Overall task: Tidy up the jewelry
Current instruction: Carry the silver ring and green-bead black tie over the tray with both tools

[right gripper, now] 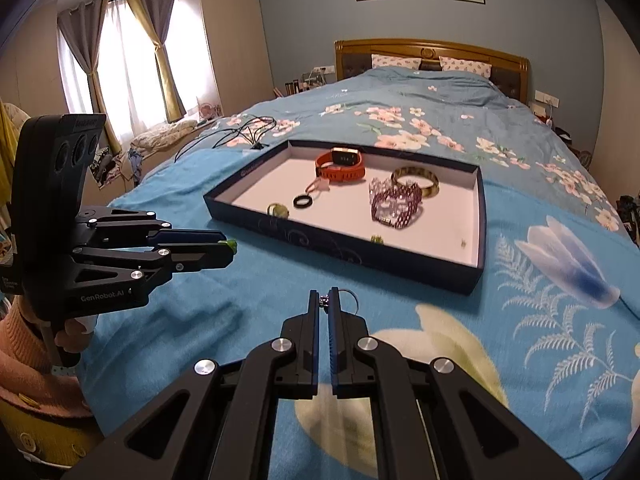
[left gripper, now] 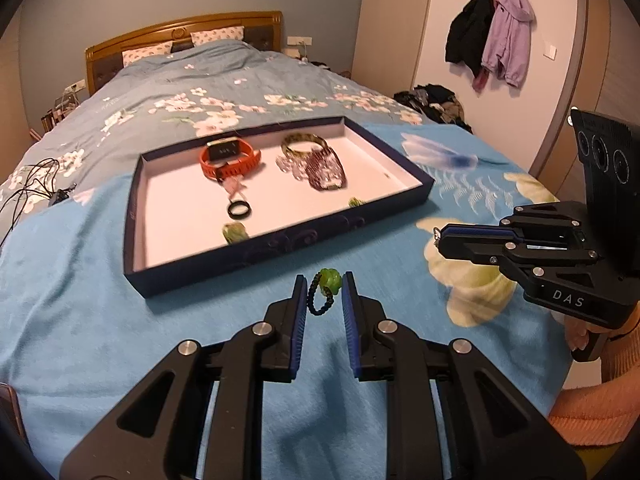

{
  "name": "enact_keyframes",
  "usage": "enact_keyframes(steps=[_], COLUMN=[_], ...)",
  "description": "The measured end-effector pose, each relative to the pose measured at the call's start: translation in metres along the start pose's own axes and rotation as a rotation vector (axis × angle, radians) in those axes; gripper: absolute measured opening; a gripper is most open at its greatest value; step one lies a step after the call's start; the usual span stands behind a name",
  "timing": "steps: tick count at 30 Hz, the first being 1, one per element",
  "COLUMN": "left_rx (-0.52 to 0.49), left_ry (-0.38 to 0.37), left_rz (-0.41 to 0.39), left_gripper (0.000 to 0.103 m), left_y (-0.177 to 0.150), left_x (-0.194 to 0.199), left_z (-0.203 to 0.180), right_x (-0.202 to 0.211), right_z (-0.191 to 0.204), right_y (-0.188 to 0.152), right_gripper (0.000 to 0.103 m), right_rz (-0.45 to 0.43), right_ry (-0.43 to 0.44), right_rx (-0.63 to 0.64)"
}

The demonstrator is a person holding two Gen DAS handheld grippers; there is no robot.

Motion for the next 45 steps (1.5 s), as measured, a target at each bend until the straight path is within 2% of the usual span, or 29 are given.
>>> enact_keyframes(steps=[17,45], left_rx=[-0.011,-0.016], left_ry=[0.032,0.069], left_rz=[-0.063,-0.091], left_gripper=[0.018,0.018], left_y=[0.024,0.041], left_x=[0.014,0.015], left_z=[0.007,0.015], right_x=[0.000,-0.008], right_z=[-0.008,-0.011], right_y=[0.031,0.050], right_gripper=[0.003,0.003], right_rz=[-0.068,-0.089], right_ry=[-0.008,-0.017], right_rx=[-0.013,-0.014])
Point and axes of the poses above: each gripper's, at about its wrist camera, not at the fingertips, and x roughly against the way its jaws point, z to its left, y to its top, the point moved 9 cm from there along -x, roughly the way its jaws point, and after that the axes turned 15 degrees about -y, right-handed, at the moved point
